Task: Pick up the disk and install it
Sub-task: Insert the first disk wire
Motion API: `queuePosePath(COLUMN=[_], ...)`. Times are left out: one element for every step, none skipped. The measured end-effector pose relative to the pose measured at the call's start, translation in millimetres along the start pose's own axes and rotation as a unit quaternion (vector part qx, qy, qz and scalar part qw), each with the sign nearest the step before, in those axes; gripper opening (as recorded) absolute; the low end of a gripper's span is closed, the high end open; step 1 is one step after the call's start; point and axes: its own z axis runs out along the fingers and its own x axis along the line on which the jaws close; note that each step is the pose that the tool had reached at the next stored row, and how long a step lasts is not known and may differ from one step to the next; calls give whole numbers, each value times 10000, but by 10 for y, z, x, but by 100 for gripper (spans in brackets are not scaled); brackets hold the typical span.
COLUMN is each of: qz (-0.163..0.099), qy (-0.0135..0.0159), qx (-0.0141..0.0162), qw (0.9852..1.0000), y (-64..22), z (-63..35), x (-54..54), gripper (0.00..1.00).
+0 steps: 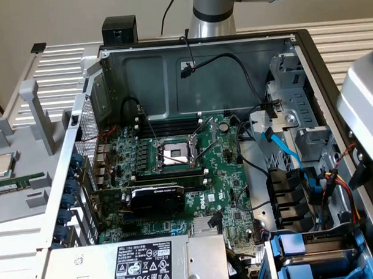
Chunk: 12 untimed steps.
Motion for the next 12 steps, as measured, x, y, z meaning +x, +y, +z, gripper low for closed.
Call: queuePosePath(qz=[4, 10, 15, 21, 26, 33, 39, 45, 52, 58, 65, 71], qy=[-44, -85, -119, -152, -180, -206, -231, -254, -279, -307, -335, -367], qx=[5, 8, 8, 4, -6, -24, -43, -61, -78, -96, -114, -127], qw=[10000, 10000, 9999, 9999, 9998, 9998, 9997, 9996, 9996, 9995, 9994, 9992], y=[-3, -5, -7, -7, -5, -1, 4, 8, 12, 16, 20, 22], z=[4, 8, 11, 18, 21, 25, 30, 32, 37, 40, 44, 48], x=[9, 20, 34, 50, 69, 91, 114, 134, 155, 175, 193, 207], gripper=[49, 49, 49, 49, 49, 49, 49, 49, 49, 49, 49, 49])
